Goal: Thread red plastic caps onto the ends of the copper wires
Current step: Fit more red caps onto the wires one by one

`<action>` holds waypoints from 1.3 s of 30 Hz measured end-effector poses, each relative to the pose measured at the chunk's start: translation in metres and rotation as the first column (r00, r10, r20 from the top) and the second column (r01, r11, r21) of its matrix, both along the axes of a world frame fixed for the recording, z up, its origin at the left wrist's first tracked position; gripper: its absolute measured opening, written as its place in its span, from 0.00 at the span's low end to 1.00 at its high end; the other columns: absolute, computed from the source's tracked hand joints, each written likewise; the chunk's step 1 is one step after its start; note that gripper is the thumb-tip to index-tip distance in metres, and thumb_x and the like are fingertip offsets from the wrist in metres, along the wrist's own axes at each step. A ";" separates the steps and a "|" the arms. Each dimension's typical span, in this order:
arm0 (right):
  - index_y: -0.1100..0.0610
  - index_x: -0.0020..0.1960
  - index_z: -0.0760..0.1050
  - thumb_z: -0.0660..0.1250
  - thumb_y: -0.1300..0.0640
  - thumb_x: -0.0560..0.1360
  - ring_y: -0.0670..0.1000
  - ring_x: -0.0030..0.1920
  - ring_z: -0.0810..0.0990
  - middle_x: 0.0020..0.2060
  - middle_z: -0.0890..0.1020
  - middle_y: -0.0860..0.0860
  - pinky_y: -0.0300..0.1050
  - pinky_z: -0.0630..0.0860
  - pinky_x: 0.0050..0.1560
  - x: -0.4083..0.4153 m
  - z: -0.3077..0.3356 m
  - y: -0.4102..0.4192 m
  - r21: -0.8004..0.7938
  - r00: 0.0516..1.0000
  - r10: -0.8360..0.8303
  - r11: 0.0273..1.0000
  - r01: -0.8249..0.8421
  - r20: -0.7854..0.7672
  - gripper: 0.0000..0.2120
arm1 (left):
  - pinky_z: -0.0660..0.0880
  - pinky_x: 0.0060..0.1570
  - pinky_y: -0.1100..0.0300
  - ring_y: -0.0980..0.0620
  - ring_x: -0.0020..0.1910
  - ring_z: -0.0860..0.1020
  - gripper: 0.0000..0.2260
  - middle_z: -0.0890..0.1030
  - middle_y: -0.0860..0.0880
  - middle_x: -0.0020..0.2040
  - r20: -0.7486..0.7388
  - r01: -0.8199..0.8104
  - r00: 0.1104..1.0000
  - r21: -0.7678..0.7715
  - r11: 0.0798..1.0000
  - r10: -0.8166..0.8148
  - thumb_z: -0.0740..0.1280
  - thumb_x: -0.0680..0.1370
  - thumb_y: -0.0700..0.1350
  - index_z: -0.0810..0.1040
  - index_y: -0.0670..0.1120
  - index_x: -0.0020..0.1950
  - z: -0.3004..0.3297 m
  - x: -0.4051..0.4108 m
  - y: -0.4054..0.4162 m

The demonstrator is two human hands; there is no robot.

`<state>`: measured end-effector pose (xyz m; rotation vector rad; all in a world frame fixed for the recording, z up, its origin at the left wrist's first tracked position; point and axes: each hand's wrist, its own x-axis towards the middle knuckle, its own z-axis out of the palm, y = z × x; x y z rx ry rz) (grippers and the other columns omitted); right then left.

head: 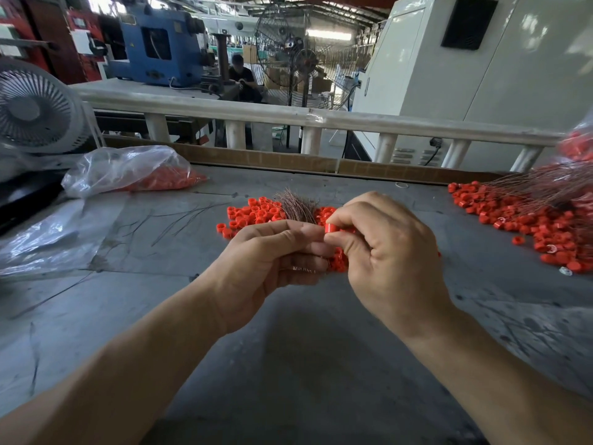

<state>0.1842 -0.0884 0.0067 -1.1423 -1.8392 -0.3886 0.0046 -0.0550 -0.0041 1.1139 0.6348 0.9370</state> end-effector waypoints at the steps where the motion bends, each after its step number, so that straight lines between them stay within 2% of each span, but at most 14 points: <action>1: 0.58 0.44 0.82 0.74 0.62 0.75 0.53 0.44 0.79 0.41 0.81 0.49 0.49 0.76 0.43 0.000 0.000 0.000 0.008 1.000 0.006 1.000 -0.006 -0.002 0.02 | 0.81 0.43 0.57 0.47 0.46 0.83 0.14 0.84 0.39 0.51 -0.002 0.005 1.000 0.010 1.000 -0.005 0.69 0.75 0.46 0.82 0.38 0.57 0.000 0.000 0.000; 5: 0.55 0.48 0.84 0.72 0.58 0.78 0.50 0.45 0.78 0.44 0.80 0.47 0.48 0.76 0.42 0.000 0.004 -0.001 -0.016 0.999 0.023 1.000 -0.022 0.037 0.02 | 0.80 0.42 0.57 0.46 0.46 0.81 0.13 0.84 0.40 0.49 -0.003 -0.015 1.000 0.069 0.998 0.015 0.70 0.75 0.47 0.82 0.40 0.53 0.000 0.001 -0.001; 8: 0.50 0.52 0.84 0.70 0.53 0.78 0.46 0.40 0.78 0.42 0.79 0.45 0.46 0.77 0.36 0.000 0.006 -0.003 -0.062 0.995 0.008 0.998 -0.001 0.100 0.04 | 0.80 0.42 0.57 0.45 0.46 0.80 0.10 0.82 0.41 0.46 -0.007 -0.047 0.999 0.092 0.995 0.048 0.72 0.72 0.47 0.82 0.42 0.49 -0.001 0.001 0.000; 11: 0.50 0.55 0.82 0.70 0.55 0.78 0.47 0.39 0.78 0.42 0.79 0.45 0.46 0.78 0.37 -0.001 0.005 -0.003 -0.103 0.991 0.023 0.995 -0.009 0.129 0.07 | 0.80 0.41 0.56 0.44 0.44 0.80 0.12 0.82 0.39 0.44 -0.019 -0.081 0.996 0.113 0.990 0.083 0.73 0.71 0.46 0.82 0.40 0.50 -0.002 0.000 0.000; 15: 0.53 0.54 0.81 0.72 0.55 0.77 0.49 0.42 0.80 0.44 0.80 0.46 0.49 0.79 0.42 -0.001 0.002 0.000 -0.174 0.997 0.058 0.984 -0.047 0.060 0.07 | 0.80 0.41 0.57 0.44 0.44 0.81 0.12 0.84 0.39 0.44 -0.079 -0.121 0.987 0.181 0.976 0.138 0.71 0.72 0.45 0.84 0.38 0.50 -0.001 -0.001 0.001; 19: 0.53 0.56 0.81 0.72 0.55 0.78 0.47 0.46 0.81 0.47 0.82 0.45 0.47 0.80 0.46 0.001 0.000 0.002 -0.212 0.997 0.080 0.974 -0.082 -0.018 0.08 | 0.80 0.43 0.55 0.43 0.45 0.80 0.12 0.84 0.39 0.47 -0.109 -0.125 0.983 0.189 0.974 0.147 0.69 0.77 0.46 0.84 0.38 0.52 -0.002 -0.002 0.001; 22: 0.53 0.58 0.81 0.72 0.56 0.78 0.44 0.48 0.83 0.49 0.85 0.45 0.45 0.81 0.48 0.000 -0.002 0.002 -0.216 0.994 0.095 0.971 -0.103 -0.045 0.09 | 0.80 0.42 0.55 0.44 0.45 0.80 0.14 0.84 0.40 0.49 -0.088 -0.165 0.979 0.169 0.972 0.182 0.70 0.75 0.48 0.84 0.39 0.54 -0.002 -0.002 0.002; 25: 0.52 0.61 0.80 0.70 0.56 0.79 0.42 0.50 0.84 0.50 0.86 0.44 0.42 0.81 0.49 -0.001 -0.005 0.003 -0.252 0.989 0.126 0.957 -0.141 -0.073 0.10 | 0.79 0.43 0.54 0.46 0.43 0.80 0.13 0.84 0.42 0.47 -0.079 -0.225 0.967 0.162 0.961 0.240 0.72 0.73 0.47 0.84 0.41 0.52 -0.002 -0.002 0.004; 29: 0.51 0.60 0.79 0.69 0.55 0.80 0.41 0.49 0.84 0.48 0.86 0.44 0.42 0.80 0.49 -0.001 -0.010 0.006 -0.299 0.982 0.165 0.936 -0.185 -0.094 0.09 | 0.79 0.45 0.52 0.47 0.41 0.80 0.14 0.85 0.43 0.44 -0.057 -0.291 0.952 0.118 0.949 0.299 0.73 0.71 0.45 0.83 0.39 0.51 -0.004 -0.004 0.007; 34: 0.51 0.54 0.81 0.68 0.54 0.81 0.43 0.43 0.82 0.39 0.81 0.39 0.35 0.76 0.43 0.002 -0.012 0.009 -0.338 0.954 0.177 0.906 -0.254 -0.241 0.04 | 0.81 0.37 0.58 0.49 0.37 0.82 0.12 0.85 0.41 0.43 -0.004 -0.304 0.952 0.078 0.950 0.305 0.73 0.70 0.42 0.83 0.38 0.51 -0.003 -0.005 0.009; 39: 0.48 0.51 0.81 0.71 0.55 0.79 0.50 0.39 0.83 0.38 0.83 0.45 0.55 0.81 0.43 0.002 -0.015 0.009 -0.434 0.889 0.186 0.819 -0.376 -0.419 0.03 | 0.80 0.33 0.59 0.49 0.35 0.83 0.12 0.86 0.40 0.43 0.003 -0.342 0.940 0.067 0.937 0.342 0.74 0.68 0.43 0.82 0.38 0.48 -0.003 -0.005 0.010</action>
